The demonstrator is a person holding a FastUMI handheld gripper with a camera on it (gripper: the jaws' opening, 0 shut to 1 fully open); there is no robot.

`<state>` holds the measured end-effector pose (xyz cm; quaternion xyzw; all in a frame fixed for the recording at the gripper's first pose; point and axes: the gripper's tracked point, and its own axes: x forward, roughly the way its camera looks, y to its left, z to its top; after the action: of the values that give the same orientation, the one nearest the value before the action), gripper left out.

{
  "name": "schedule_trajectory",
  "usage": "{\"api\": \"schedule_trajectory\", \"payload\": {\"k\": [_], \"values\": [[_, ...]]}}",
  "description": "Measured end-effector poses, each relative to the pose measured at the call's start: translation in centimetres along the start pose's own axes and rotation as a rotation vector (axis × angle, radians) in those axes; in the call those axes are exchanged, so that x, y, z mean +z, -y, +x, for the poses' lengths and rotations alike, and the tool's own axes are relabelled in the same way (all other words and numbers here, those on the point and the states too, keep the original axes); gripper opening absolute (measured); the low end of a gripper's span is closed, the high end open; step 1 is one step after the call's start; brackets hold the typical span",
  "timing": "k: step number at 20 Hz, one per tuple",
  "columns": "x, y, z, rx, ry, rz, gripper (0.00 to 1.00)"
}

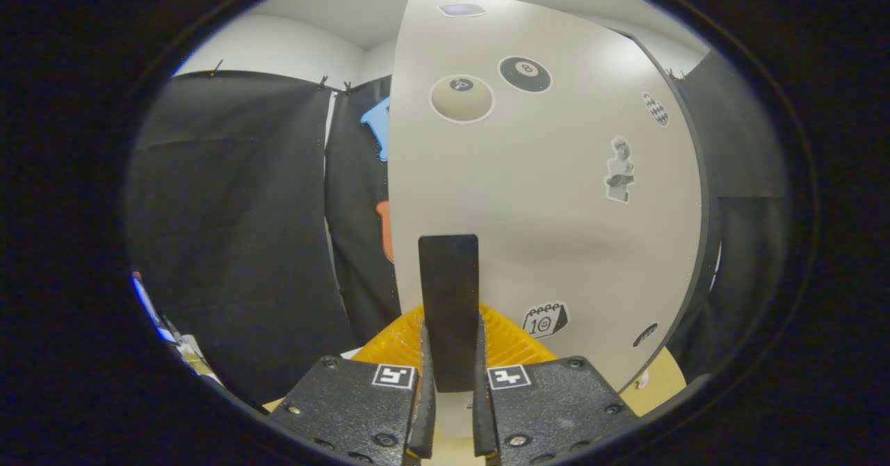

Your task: Open the shoe cabinet door, grab the shoes and put them into the shoe cabinet, then close the shoe cabinet door.

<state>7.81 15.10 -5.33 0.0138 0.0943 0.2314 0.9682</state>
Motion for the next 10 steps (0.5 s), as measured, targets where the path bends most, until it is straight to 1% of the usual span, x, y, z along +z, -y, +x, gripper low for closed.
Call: {"api": "schedule_trajectory", "payload": {"k": [10], "values": [[-0.2,0.8,-1.7,0.097,-0.001,-0.007,0.25]]}}
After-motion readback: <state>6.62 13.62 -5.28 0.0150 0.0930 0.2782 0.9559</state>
